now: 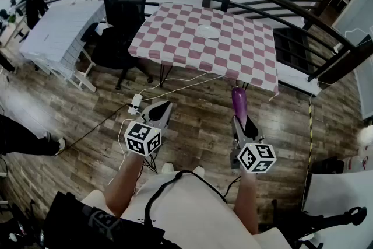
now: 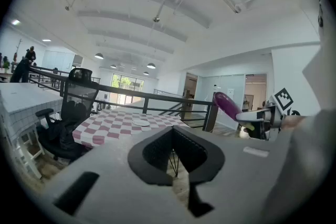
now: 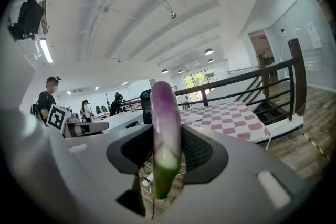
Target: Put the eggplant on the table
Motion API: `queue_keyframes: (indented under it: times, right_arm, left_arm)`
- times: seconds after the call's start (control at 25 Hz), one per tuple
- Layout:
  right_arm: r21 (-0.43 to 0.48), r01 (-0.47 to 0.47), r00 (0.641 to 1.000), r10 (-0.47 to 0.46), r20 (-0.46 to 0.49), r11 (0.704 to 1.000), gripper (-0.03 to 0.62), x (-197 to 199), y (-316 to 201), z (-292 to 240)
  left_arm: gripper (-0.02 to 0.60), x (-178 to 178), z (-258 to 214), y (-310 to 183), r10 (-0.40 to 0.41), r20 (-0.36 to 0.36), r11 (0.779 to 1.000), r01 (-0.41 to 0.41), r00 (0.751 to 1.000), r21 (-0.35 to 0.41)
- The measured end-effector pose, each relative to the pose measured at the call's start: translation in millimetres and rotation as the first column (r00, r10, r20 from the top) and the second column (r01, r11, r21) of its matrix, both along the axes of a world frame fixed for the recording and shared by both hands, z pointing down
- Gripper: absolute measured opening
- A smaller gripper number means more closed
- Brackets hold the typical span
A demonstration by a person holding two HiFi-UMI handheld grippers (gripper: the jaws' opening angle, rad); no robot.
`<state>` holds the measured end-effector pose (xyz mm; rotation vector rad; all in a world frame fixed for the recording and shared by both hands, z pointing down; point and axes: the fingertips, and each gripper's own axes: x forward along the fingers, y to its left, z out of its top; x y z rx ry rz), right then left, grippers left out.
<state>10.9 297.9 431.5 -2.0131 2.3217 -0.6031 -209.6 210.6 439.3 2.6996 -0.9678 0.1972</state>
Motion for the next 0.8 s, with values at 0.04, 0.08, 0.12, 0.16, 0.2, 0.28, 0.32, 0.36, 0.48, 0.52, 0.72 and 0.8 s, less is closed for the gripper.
queue_keyframes:
  times: [0.04,0.08,0.12,0.16,0.2,0.28,0.32,0.36,0.48,0.52,0.72,0.8]
  right_arm:
    - [0.001,0.000,1.000,0.000,-0.002,1.000,0.173,0.8,0.2,-0.1]
    - [0.001,0.001,1.000,-0.001,-0.004,1.000,0.173,1.6,0.3,-0.2]
    - [0.002,0.001,1.000,-0.001,-0.004,1.000,0.173,2.3,0.4,-0.2]
    - [0.002,0.002,1.000,-0.002,-0.004,1.000,0.173,2.8,0.4,-0.2]
    - [0.003,0.003,1.000,-0.003,-0.003,1.000,0.173,3.3,0.5,-0.1]
    - [0.003,0.002,1.000,-0.002,-0.001,1.000,0.173,4.7,1.0,0.3]
    - [0.003,0.001,1.000,-0.001,0.000,1.000,0.173,5.5,1.2,0.6]
    - [0.004,0.001,1.000,-0.001,0.000,1.000,0.173,6.3,1.2,0.9]
    - [0.003,0.000,1.000,0.000,0.005,1.000,0.173,9.0,0.4,2.3]
    - [0.002,-0.003,1.000,0.003,0.009,1.000,0.173,10.1,0.1,2.4]
    - [0.014,0.007,0.999,-0.007,0.035,1.000,0.175,14.0,0.3,1.1]
    - [0.016,0.014,0.999,-0.014,0.031,1.000,0.175,17.0,0.4,1.7]
  left_arm:
    - [0.005,1.0,0.2,-0.1,0.000,0.000,1.000,0.000,1.000,0.000]
    - [0.005,2.0,0.3,-0.3,0.000,0.000,1.000,0.000,1.000,-0.001]
    - [0.005,2.7,0.4,-0.5,0.000,0.001,1.000,0.000,1.000,-0.001]
    - [0.005,3.3,0.5,-0.8,-0.001,0.001,1.000,0.001,1.000,-0.001]
    - [0.005,3.7,0.6,-1.0,-0.002,0.002,1.000,0.002,1.000,-0.002]
    - [0.005,5.0,0.8,-0.7,-0.002,0.003,1.000,0.002,1.000,-0.004]
    - [0.005,6.0,1.1,-0.5,-0.001,0.004,1.000,0.001,1.000,-0.004]
    - [0.005,7.0,1.3,-0.3,0.000,0.005,1.000,0.000,1.000,-0.005]
    - [0.005,9.8,1.9,-0.2,0.002,0.006,1.000,-0.002,1.000,-0.008]
    - [0.005,10.3,1.7,-0.3,0.002,0.007,1.000,-0.002,1.000,-0.008]
    - [0.005,12.8,3.0,-0.5,-0.002,0.011,1.000,0.003,1.000,-0.011]
    - [0.005,16.5,3.3,0.0,-0.003,0.013,1.000,0.003,1.000,-0.009]
